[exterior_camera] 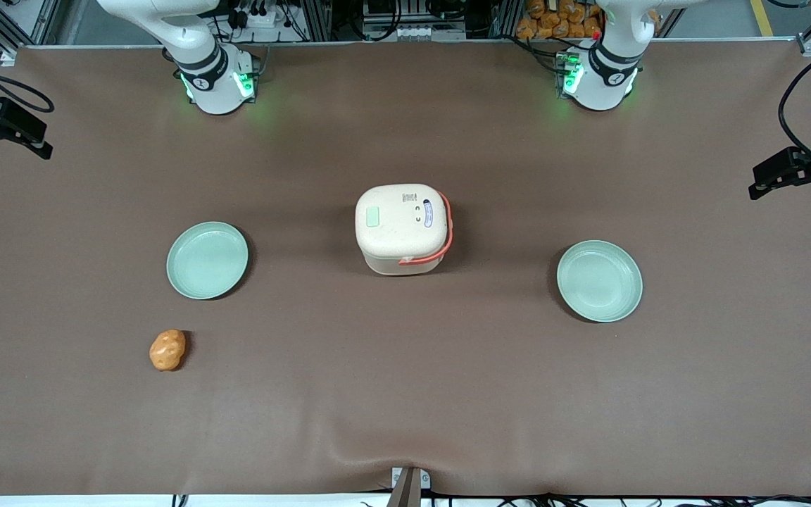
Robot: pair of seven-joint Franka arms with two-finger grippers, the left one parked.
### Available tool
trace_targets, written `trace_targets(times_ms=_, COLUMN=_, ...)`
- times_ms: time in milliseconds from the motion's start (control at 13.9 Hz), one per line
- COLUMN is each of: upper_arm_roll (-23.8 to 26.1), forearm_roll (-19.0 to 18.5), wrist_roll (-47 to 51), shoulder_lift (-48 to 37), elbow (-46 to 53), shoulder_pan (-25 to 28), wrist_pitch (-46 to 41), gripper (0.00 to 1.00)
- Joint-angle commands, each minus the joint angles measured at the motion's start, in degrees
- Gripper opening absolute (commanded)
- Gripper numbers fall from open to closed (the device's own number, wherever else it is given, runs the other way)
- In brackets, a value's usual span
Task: Press rice cooker button with right arm
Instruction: 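Move the right gripper over the white rice cooker's lid button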
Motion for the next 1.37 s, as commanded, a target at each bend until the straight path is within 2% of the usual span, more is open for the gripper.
trace_targets(times_ms=0, upper_arm_roll=1.5, forearm_roll=1.2, wrist_roll=-1.5, shoulder_lift=-0.8, elbow=-0.1, shoulder_pan=-1.9, wrist_pitch=-1.1, gripper=1.0)
trace_targets(times_ms=144, upper_arm_roll=1.6, forearm_roll=1.3, wrist_roll=-1.6, shoulder_lift=-0.7, elbow=0.1, shoulder_pan=-1.7, wrist_pitch=-1.2, gripper=1.0)
trace_targets(times_ms=360, upper_arm_roll=1.8, forearm_roll=5.1, wrist_roll=-0.9, shoulder_lift=-0.7, elbow=-0.4, shoulder_pan=-1.2, wrist_pitch=-1.6, gripper=1.0)
trace_targets(times_ms=649, upper_arm_roll=2.0, forearm_roll=5.2, wrist_roll=3.5, shoulder_lift=-0.7, elbow=-0.3, shoulder_pan=3.9, wrist_pitch=-2.0, gripper=1.0)
trace_targets(times_ms=865, upper_arm_roll=2.0, forearm_roll=5.3, wrist_roll=10.5, shoulder_lift=-0.4, elbow=0.1, shoulder_pan=12.0, wrist_pitch=-0.5, gripper=1.0)
trace_targets(times_ms=1081, upper_arm_roll=2.0, forearm_roll=5.3, wrist_roll=23.5, shoulder_lift=2.2, elbow=0.0, shoulder_pan=20.8, wrist_pitch=3.3, gripper=1.0)
trace_targets(times_ms=1297, upper_arm_roll=2.0, forearm_roll=5.3, wrist_roll=26.3, shoulder_lift=6.2, elbow=0.0, shoulder_pan=25.6, wrist_pitch=5.6, gripper=1.0)
